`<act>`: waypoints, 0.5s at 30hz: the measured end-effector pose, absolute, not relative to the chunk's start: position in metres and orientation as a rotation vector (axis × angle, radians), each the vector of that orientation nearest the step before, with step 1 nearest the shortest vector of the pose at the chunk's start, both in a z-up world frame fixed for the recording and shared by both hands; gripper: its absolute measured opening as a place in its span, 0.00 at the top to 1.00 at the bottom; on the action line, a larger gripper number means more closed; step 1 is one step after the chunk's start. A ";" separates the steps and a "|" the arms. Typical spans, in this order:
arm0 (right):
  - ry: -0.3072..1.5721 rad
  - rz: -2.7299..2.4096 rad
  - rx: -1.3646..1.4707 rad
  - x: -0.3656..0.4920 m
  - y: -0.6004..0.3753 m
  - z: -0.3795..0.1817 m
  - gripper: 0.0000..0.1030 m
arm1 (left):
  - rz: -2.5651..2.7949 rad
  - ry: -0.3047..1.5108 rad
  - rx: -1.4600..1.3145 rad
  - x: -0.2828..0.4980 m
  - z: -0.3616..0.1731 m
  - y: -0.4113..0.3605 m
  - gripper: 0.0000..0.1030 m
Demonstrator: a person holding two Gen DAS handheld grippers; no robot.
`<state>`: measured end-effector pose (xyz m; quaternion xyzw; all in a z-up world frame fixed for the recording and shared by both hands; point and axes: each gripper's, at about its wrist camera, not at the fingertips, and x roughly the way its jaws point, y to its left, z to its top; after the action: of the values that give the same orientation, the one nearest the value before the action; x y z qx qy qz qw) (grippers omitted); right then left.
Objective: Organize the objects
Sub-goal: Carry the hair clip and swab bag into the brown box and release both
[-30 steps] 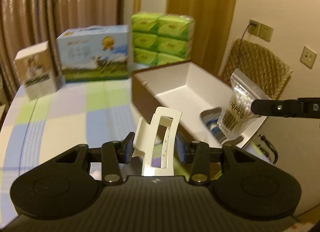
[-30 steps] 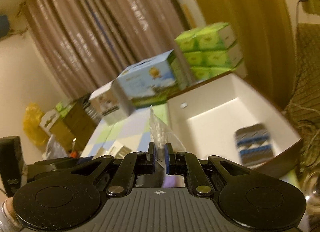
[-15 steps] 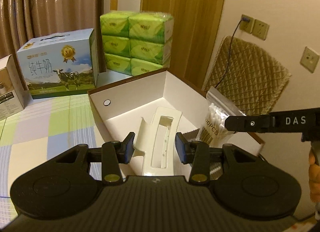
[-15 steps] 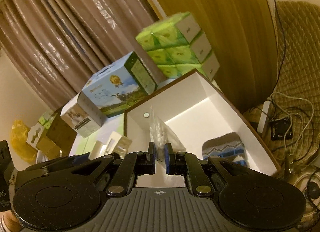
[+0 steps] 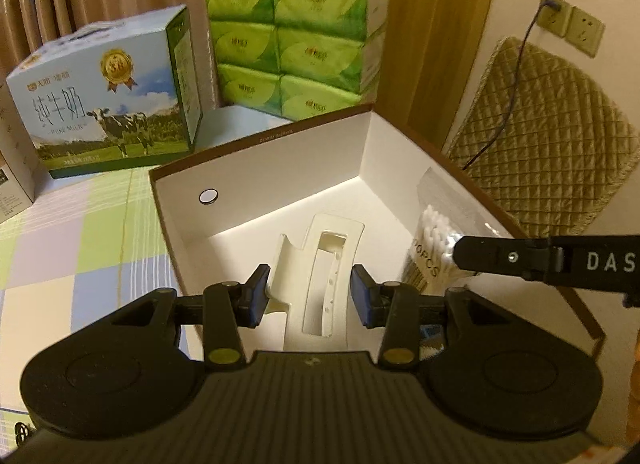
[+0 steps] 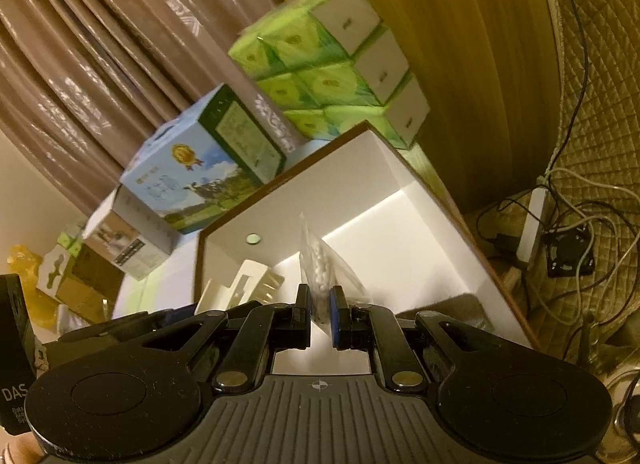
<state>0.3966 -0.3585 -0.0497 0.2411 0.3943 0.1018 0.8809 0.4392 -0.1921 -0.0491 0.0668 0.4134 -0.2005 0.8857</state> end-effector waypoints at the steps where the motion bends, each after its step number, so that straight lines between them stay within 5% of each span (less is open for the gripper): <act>1: 0.826 0.207 0.498 0.400 -0.360 -0.052 0.94 | -0.410 0.869 0.138 0.443 -0.052 -0.194 0.63; 11: 0.848 0.168 0.472 0.418 -0.366 -0.065 0.94 | -0.386 0.917 0.168 0.466 -0.074 -0.202 0.62; 15: 0.838 0.157 0.447 0.421 -0.365 -0.063 0.94 | -0.394 0.900 0.164 0.467 -0.070 -0.200 0.48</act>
<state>0.4208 -0.3650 -0.0629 0.2150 0.4032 0.0754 0.8863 0.4673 -0.2000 -0.0703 0.0785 0.4317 -0.1888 0.8785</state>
